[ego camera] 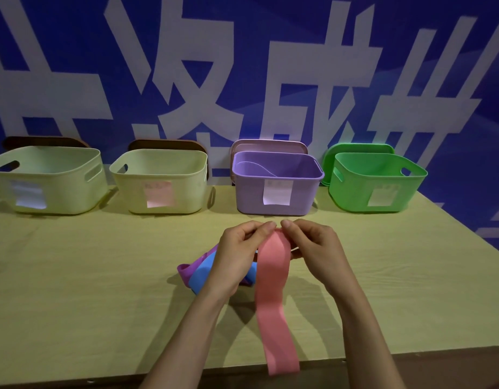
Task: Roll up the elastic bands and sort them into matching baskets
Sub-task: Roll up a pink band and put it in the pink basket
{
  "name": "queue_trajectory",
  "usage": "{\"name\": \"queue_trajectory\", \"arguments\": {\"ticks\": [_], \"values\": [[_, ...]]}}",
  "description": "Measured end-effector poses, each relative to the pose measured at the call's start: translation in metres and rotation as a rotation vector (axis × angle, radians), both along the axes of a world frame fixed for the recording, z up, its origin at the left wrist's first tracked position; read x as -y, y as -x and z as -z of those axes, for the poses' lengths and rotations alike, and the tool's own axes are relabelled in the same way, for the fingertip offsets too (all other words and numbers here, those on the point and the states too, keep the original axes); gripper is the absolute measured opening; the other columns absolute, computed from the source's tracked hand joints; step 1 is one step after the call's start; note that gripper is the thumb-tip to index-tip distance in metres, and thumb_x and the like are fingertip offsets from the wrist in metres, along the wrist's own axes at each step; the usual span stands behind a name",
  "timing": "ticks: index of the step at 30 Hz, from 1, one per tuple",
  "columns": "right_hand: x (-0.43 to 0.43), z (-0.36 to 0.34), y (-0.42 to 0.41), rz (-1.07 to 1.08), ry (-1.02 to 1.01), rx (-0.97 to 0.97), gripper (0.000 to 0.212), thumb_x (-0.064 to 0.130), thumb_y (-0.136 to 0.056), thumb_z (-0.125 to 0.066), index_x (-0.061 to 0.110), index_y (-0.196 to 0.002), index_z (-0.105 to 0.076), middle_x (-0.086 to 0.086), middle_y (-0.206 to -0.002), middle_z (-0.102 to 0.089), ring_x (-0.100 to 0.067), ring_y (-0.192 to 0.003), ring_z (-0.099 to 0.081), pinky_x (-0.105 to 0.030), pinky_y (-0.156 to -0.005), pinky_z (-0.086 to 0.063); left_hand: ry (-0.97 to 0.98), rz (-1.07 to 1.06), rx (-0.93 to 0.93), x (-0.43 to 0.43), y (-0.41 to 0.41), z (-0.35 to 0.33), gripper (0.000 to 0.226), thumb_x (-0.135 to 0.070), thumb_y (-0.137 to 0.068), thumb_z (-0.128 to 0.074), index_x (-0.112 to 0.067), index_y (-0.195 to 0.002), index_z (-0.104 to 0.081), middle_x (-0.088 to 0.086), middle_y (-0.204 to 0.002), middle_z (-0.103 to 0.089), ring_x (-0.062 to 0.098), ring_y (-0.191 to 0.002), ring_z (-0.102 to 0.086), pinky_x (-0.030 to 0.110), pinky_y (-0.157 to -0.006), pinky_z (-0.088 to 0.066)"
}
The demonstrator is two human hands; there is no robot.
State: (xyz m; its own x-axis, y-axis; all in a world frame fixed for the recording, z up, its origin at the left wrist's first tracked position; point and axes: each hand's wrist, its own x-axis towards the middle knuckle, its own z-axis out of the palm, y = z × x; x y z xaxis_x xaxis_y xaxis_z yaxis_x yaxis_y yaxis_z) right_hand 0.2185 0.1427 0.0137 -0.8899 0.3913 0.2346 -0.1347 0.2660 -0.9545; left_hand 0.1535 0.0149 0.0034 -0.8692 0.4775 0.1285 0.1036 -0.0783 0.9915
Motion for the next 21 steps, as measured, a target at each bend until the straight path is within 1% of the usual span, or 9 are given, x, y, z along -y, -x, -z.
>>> {"name": "queue_trajectory", "arguments": {"ticks": [3,6,10,13,15,17,21], "values": [[-0.0031,-0.0008,-0.0023,-0.015,-0.018,-0.005,0.017,0.017,-0.091,-0.061,0.011,-0.080,-0.073,-0.008,-0.072,-0.070,-0.011,-0.065,-0.064,-0.022,-0.057,-0.053,-0.001,0.028,-0.012,0.0013,0.0016,0.0003,0.018,-0.027,-0.090,-0.061,-0.013,-0.093,-0.073,0.001,-0.088,-0.072,0.020,-0.090,-0.067,0.041,-0.081,-0.056],[-0.0068,-0.0011,-0.0033,-0.020,-0.033,-0.002,0.013,0.012,-0.088,-0.064,0.016,-0.080,-0.073,-0.002,-0.075,-0.072,-0.010,-0.070,-0.067,-0.022,-0.061,-0.054,0.020,0.064,-0.030,0.0042,0.0041,0.0019,0.012,-0.022,-0.090,-0.062,-0.015,-0.091,-0.072,0.000,-0.090,-0.072,0.019,-0.092,-0.066,0.039,-0.082,-0.055],[-0.0099,-0.0017,-0.0047,-0.026,-0.056,-0.018,0.013,0.005,-0.083,-0.069,0.017,-0.081,-0.074,-0.001,-0.078,-0.073,-0.015,-0.077,-0.068,-0.030,-0.069,-0.058,0.006,0.096,-0.044,0.0082,0.0062,0.0046,0.011,-0.012,-0.088,-0.064,-0.013,-0.096,-0.071,0.004,-0.094,-0.072,0.019,-0.094,-0.068,0.035,-0.083,-0.055],[-0.0098,-0.0010,-0.0053,-0.017,-0.067,-0.030,0.016,0.002,-0.078,-0.073,0.018,-0.080,-0.074,0.002,-0.078,-0.073,-0.010,-0.077,-0.068,-0.027,-0.074,-0.056,-0.039,0.103,-0.025,0.0096,0.0058,0.0038,0.016,-0.003,-0.086,-0.065,-0.010,-0.099,-0.070,0.006,-0.095,-0.072,0.020,-0.095,-0.068,0.033,-0.085,-0.055],[-0.0085,-0.0005,-0.0055,-0.015,-0.006,-0.033,0.019,-0.002,-0.077,-0.072,0.017,-0.079,-0.073,0.002,-0.077,-0.073,-0.008,-0.076,-0.067,-0.026,-0.074,-0.055,-0.062,0.096,-0.006,0.0095,0.0059,0.0042,0.021,-0.001,-0.084,-0.066,-0.010,-0.103,-0.068,0.008,-0.098,-0.072,0.021,-0.098,-0.068,0.035,-0.088,-0.054],[-0.0066,-0.0011,-0.0058,-0.024,0.080,-0.043,0.022,-0.007,-0.076,-0.071,0.014,-0.078,-0.073,0.001,-0.075,-0.073,-0.009,-0.076,-0.067,-0.025,-0.073,-0.055,-0.084,0.082,0.025,0.0088,0.0062,0.0051,0.025,-0.001,-0.084,-0.067,-0.010,-0.106,-0.065,0.011,-0.099,-0.071,0.023,-0.099,-0.068,0.036,-0.090,-0.053],[-0.0059,-0.0040,-0.0061,-0.019,0.144,-0.064,0.023,-0.009,-0.075,-0.071,0.014,-0.076,-0.073,-0.003,-0.079,-0.074,-0.013,-0.079,-0.068,-0.024,-0.074,-0.055,-0.034,0.100,0.022,0.0076,0.0068,0.0087,0.016,-0.009,-0.089,-0.062,-0.011,-0.102,-0.071,0.010,-0.097,-0.072,0.023,-0.097,-0.067,0.038,-0.090,-0.053]]}}
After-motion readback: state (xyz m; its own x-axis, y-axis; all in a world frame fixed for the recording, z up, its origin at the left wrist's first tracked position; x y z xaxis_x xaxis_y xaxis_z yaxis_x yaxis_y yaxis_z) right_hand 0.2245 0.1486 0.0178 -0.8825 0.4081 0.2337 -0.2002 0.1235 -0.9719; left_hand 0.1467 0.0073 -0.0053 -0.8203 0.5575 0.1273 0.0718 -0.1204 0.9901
